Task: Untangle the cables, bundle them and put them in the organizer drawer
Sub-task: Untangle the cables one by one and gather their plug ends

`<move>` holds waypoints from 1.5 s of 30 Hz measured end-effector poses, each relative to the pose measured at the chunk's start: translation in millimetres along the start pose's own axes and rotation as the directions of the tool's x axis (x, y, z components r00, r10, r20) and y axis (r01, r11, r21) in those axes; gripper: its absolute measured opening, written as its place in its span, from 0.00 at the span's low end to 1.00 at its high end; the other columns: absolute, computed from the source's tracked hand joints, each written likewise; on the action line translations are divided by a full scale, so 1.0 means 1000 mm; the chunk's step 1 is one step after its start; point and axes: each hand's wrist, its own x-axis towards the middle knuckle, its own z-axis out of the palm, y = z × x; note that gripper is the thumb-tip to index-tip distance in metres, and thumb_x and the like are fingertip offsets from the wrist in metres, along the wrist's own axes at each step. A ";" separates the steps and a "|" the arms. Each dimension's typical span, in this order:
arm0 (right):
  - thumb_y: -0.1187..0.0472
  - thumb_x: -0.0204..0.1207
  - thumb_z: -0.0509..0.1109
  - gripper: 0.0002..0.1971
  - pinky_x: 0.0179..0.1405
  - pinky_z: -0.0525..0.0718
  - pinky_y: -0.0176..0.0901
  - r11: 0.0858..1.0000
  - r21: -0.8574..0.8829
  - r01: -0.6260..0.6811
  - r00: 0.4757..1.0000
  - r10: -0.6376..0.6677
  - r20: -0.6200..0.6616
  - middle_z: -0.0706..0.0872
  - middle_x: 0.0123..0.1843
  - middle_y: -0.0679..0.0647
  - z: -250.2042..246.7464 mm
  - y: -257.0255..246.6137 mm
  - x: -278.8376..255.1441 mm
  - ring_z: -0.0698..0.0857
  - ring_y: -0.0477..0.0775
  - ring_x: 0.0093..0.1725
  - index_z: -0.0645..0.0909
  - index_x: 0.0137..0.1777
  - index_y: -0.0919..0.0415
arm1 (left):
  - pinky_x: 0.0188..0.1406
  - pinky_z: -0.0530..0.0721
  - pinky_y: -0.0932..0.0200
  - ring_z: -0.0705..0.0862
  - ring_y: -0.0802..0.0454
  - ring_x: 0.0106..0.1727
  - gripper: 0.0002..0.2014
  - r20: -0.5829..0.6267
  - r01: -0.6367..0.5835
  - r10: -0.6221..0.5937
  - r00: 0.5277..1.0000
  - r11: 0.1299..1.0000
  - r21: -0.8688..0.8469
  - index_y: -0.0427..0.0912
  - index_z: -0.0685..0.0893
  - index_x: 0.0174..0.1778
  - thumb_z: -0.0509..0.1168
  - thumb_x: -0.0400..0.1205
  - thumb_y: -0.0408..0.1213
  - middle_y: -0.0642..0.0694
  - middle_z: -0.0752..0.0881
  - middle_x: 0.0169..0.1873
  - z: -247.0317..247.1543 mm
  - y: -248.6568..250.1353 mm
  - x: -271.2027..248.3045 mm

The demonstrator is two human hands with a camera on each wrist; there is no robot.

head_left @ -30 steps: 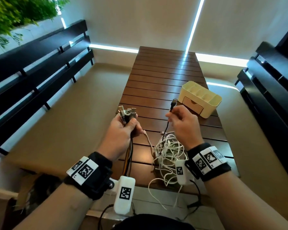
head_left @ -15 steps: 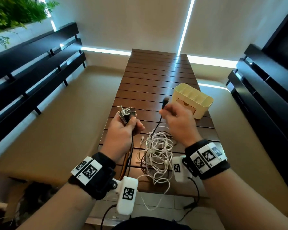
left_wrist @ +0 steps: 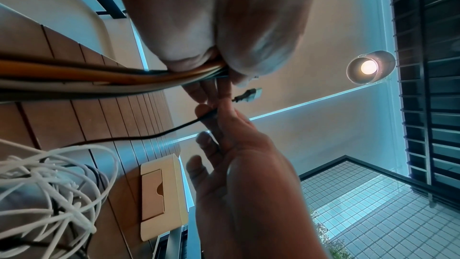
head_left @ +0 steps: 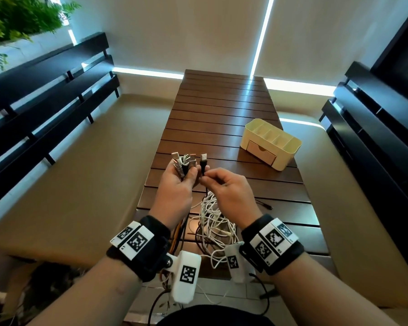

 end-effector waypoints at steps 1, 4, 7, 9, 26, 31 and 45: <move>0.63 0.79 0.75 0.04 0.44 0.80 0.24 1.000 0.016 0.002 1.000 -0.002 0.009 0.91 0.48 0.42 0.000 0.000 0.001 0.87 0.35 0.45 0.91 0.50 0.55 | 0.49 0.86 0.66 0.91 0.58 0.50 0.07 0.010 -0.008 0.008 1.000 1.000 0.016 0.40 0.80 0.58 0.59 0.88 0.27 0.50 0.91 0.46 0.001 0.000 0.000; 0.67 0.78 0.75 0.05 0.49 0.83 0.26 0.998 0.064 0.024 0.999 -0.026 0.037 0.90 0.51 0.40 0.001 0.002 0.005 0.89 0.36 0.50 0.91 0.49 0.58 | 0.49 0.86 0.66 0.91 0.58 0.49 0.09 0.011 -0.012 0.011 1.000 0.999 0.040 0.33 0.80 0.63 0.59 0.89 0.29 0.53 0.92 0.43 0.003 -0.002 0.002; 0.69 0.78 0.75 0.06 0.51 0.86 0.33 0.995 0.076 0.068 0.995 -0.073 0.063 0.92 0.49 0.44 0.002 0.004 0.008 0.91 0.40 0.48 0.91 0.49 0.58 | 0.52 0.87 0.63 0.91 0.56 0.50 0.10 0.000 -0.005 0.005 1.000 0.998 0.060 0.32 0.80 0.63 0.60 0.88 0.29 0.51 0.92 0.44 0.005 -0.004 0.003; 0.67 0.79 0.74 0.06 0.53 0.89 0.41 0.996 0.039 0.083 0.994 -0.085 0.071 0.93 0.49 0.48 0.004 0.006 0.011 0.92 0.45 0.48 0.92 0.51 0.60 | 0.56 0.87 0.58 0.91 0.53 0.52 0.09 -0.011 -0.012 0.013 1.000 0.995 0.094 0.35 0.80 0.62 0.61 0.88 0.30 0.47 0.91 0.49 0.004 -0.005 0.006; 0.53 0.80 0.75 0.14 0.43 0.83 0.41 0.952 -0.258 -0.165 0.920 0.243 0.309 0.88 0.47 0.48 0.028 0.060 0.003 0.84 0.45 0.40 0.85 0.63 0.55 | 0.34 0.79 0.57 0.78 0.55 0.29 0.04 -0.069 -0.137 0.135 0.988 0.990 -0.029 0.38 0.77 0.53 0.57 0.90 0.31 0.51 0.81 0.30 0.001 0.024 0.014; 0.56 0.85 0.67 0.09 0.48 0.89 0.54 0.940 -0.275 -0.204 0.955 0.252 0.154 0.90 0.48 0.53 0.009 0.077 0.021 0.88 0.56 0.45 0.87 0.54 0.59 | 0.29 0.71 0.61 0.69 0.58 0.25 0.05 0.012 -0.128 0.129 0.992 0.989 -0.071 0.41 0.77 0.51 0.57 0.90 0.31 0.53 0.76 0.28 -0.003 0.035 0.008; 0.54 0.71 0.80 0.46 0.81 0.68 0.63 0.589 -0.792 0.164 0.913 0.214 0.348 0.34 0.89 0.48 0.017 0.093 -0.006 0.52 0.59 0.88 0.56 0.83 0.38 | 0.28 0.71 0.61 0.67 0.56 0.26 0.08 0.025 -0.175 0.182 0.983 0.971 -0.163 0.41 0.78 0.47 0.65 0.85 0.43 0.54 0.72 0.26 -0.015 0.038 0.008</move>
